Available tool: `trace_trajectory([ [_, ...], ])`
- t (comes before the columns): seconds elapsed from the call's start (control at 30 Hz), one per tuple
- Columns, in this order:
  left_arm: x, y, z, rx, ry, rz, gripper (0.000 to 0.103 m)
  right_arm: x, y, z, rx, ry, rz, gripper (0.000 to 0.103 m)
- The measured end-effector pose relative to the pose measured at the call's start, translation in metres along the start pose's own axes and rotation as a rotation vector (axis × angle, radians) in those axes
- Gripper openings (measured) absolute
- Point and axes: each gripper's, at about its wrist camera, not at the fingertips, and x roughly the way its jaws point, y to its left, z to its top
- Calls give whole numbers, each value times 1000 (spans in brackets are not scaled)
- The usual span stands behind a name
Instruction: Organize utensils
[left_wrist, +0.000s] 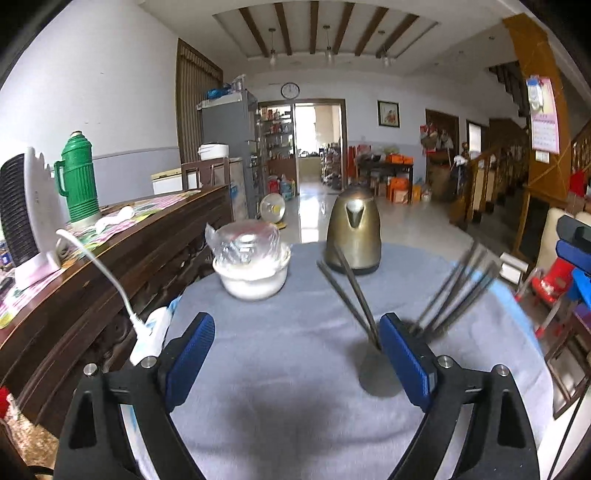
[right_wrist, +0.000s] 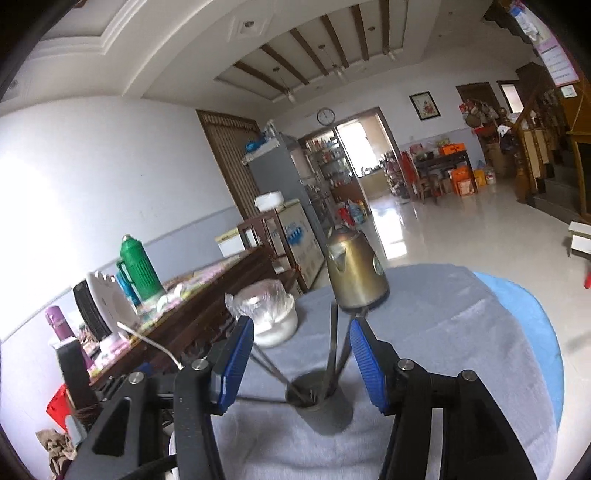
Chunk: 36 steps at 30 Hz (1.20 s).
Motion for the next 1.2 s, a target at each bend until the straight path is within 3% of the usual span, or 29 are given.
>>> trace_trajectory([
  [0.13, -17, -13, -8, 47, 13, 55, 93, -9, -1, -14, -13, 22, -33, 59],
  [0.67, -53, -35, -23, 85, 45, 124, 95, -41, -14, -64, -82, 125, -169, 59],
  [1.2, -82, -52, -39, 130, 75, 162, 96, -70, -14, -87, -74, 161, -197, 59],
])
